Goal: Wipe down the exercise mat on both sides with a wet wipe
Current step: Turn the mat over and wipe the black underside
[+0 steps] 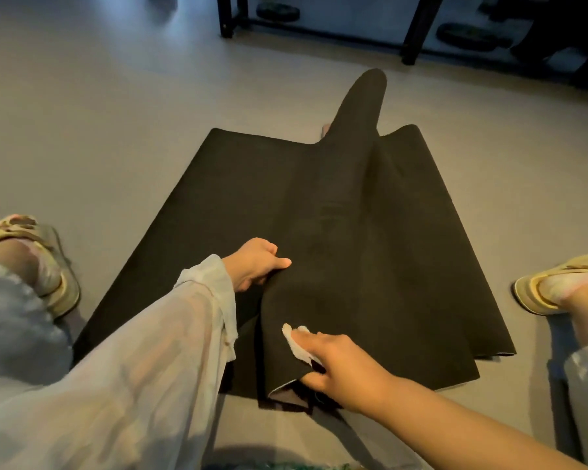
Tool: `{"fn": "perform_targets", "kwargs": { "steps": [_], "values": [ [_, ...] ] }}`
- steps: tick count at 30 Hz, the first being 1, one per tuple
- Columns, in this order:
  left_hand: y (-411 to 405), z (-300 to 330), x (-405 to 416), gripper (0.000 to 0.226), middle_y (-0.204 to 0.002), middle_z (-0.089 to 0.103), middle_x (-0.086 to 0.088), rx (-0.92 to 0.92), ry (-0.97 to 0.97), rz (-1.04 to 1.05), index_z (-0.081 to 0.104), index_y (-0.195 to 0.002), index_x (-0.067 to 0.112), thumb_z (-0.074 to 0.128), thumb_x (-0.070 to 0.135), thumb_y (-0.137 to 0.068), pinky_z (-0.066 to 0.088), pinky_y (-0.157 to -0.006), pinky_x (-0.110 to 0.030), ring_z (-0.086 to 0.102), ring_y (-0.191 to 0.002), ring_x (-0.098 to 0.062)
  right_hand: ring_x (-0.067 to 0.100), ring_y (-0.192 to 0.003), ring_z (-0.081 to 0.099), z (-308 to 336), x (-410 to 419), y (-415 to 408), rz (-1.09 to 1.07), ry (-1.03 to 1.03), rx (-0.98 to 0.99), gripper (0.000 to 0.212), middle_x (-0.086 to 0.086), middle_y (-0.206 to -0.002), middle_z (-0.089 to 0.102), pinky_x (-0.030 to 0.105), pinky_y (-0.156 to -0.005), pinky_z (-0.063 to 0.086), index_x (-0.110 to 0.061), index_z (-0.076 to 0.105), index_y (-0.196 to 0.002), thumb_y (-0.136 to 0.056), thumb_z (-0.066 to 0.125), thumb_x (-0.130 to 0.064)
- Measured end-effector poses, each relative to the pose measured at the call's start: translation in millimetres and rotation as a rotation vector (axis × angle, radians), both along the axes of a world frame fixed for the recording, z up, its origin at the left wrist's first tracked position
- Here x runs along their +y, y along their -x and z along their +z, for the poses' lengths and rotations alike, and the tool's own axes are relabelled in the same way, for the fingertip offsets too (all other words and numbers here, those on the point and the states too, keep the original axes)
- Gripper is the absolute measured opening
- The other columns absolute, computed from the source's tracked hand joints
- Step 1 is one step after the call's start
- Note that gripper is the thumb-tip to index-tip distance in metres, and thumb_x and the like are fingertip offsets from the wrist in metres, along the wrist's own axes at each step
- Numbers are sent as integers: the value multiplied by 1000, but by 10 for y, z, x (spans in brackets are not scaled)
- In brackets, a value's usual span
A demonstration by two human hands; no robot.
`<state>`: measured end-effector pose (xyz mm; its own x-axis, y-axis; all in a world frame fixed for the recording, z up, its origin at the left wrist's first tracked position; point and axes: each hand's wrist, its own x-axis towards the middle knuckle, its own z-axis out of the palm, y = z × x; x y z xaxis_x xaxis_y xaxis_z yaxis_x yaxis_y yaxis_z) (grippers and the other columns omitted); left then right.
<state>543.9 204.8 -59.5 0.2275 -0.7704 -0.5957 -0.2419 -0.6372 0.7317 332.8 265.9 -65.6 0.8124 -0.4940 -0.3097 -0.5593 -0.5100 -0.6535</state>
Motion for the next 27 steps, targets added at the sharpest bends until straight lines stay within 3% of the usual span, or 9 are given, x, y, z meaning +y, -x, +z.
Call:
{"fn": "perform_targets", "kwargs": {
  "steps": [1, 3, 5, 8, 13, 15, 19, 23, 27],
  "values": [
    [-102, -4, 43, 7, -82, 54, -6, -37, 8, 63, 60, -90, 11, 64, 17, -88, 40, -58, -24, 50, -72, -16, 21, -134, 38, 12, -8, -58, 57, 17, 26, 59, 8, -141, 48, 20, -112, 22, -18, 42, -140, -87, 66, -29],
    [-355, -58, 114, 35, -92, 58, -8, -80, -11, 165, 57, -118, 6, 67, 16, -86, 42, -59, -25, 56, -81, -18, 19, -138, 31, 28, -34, -182, 148, 52, 48, 63, 5, -147, 40, 14, -111, 10, -14, 44, -140, -86, 64, -39],
    [-607, -92, 195, 47, -109, 59, -15, -135, -21, 243, 52, -127, 3, 68, 16, -85, 47, -71, -30, 58, -100, -27, 16, -139, 29, 41, -88, -305, 132, 129, 4, 59, 0, -149, 36, 9, -110, 7, -15, 43, -141, -89, 59, -39],
    [-898, -190, 338, 48, -124, 56, -16, -194, -24, 381, 52, -128, 4, 68, 18, -85, 43, -95, -38, 53, -116, -31, 20, -140, 26, 45, -196, -453, -10, 235, -69, 55, -4, -151, 32, 20, -113, 14, -24, 37, -143, -93, 55, -35],
    [-1203, -395, 472, 51, -133, 52, -10, -347, 30, 508, 48, -134, 11, 65, 18, -87, 37, -103, -36, 46, -126, -27, 29, -139, 27, -103, -272, -684, -94, 227, -20, 66, -4, -153, 23, 33, -113, 22, -32, 22, -144, -90, 60, -35],
    [-1339, -402, 457, 49, -133, 52, -11, -413, 84, 513, 48, -134, 9, 64, 17, -89, 35, -105, -35, 47, -125, -27, 33, -140, 23, -193, -228, -733, -87, 196, 15, 77, -2, -154, 16, 35, -114, 17, -35, 15, -144, -85, 65, -40],
    [-1601, -437, 482, 43, -130, 55, -13, -504, 112, 520, 50, -132, 5, 59, 18, -92, 36, -103, -35, 51, -121, -30, 30, -144, -7, -412, -7, -796, -20, 150, 87, 103, 3, -157, -12, 35, -112, 1, -45, -10, -142, -75, 67, -58],
    [-1657, -553, 572, 50, -125, 58, -13, -535, 69, 425, 42, -137, 10, 59, 20, -92, 39, -99, -33, 53, -117, -29, 29, -136, -32, -602, 227, -978, 10, 282, 167, 120, 16, -152, -26, 36, -108, -15, -32, -20, -145, -67, 60, -75],
    [-1590, -580, 638, 63, -141, 44, -8, -517, 149, 309, 37, -142, 18, 65, 30, -87, 34, -106, -37, 43, -129, -26, 36, -127, -43, -698, 383, -1167, 23, 397, 238, 121, 25, -144, -36, 42, -104, -24, -27, -36, -134, -69, 53, -77]
  ]
}}
